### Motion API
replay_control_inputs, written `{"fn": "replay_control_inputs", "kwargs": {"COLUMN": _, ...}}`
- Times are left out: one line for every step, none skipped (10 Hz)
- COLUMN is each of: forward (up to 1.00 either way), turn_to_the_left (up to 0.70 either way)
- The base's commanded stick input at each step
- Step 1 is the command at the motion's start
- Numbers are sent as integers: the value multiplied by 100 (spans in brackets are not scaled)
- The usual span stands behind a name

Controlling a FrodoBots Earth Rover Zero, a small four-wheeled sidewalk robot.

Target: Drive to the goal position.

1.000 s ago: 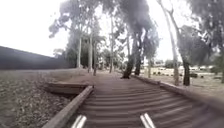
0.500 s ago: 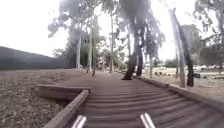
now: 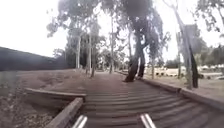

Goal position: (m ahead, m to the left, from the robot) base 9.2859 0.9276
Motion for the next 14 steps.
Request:
{"fn": "replay_control_inputs", "kwargs": {"forward": 100, "turn_to_the_left": -5}}
{"fn": "replay_control_inputs", "kwargs": {"forward": 100, "turn_to_the_left": -14}}
{"fn": "replay_control_inputs", "kwargs": {"forward": 100, "turn_to_the_left": -17}}
{"fn": "replay_control_inputs", "kwargs": {"forward": 100, "turn_to_the_left": -12}}
{"fn": "replay_control_inputs", "kwargs": {"forward": 100, "turn_to_the_left": -22}}
{"fn": "replay_control_inputs", "kwargs": {"forward": 100, "turn_to_the_left": -31}}
{"fn": "replay_control_inputs", "kwargs": {"forward": 100, "turn_to_the_left": -26}}
{"fn": "replay_control_inputs", "kwargs": {"forward": 100, "turn_to_the_left": -1}}
{"fn": "replay_control_inputs", "kwargs": {"forward": 100, "turn_to_the_left": 0}}
{"fn": "replay_control_inputs", "kwargs": {"forward": 100, "turn_to_the_left": 0}}
{"fn": "replay_control_inputs", "kwargs": {"forward": 100, "turn_to_the_left": 0}}
{"fn": "replay_control_inputs", "kwargs": {"forward": 100, "turn_to_the_left": 0}}
{"fn": "replay_control_inputs", "kwargs": {"forward": 100, "turn_to_the_left": 0}}
{"fn": "replay_control_inputs", "kwargs": {"forward": 100, "turn_to_the_left": 33}}
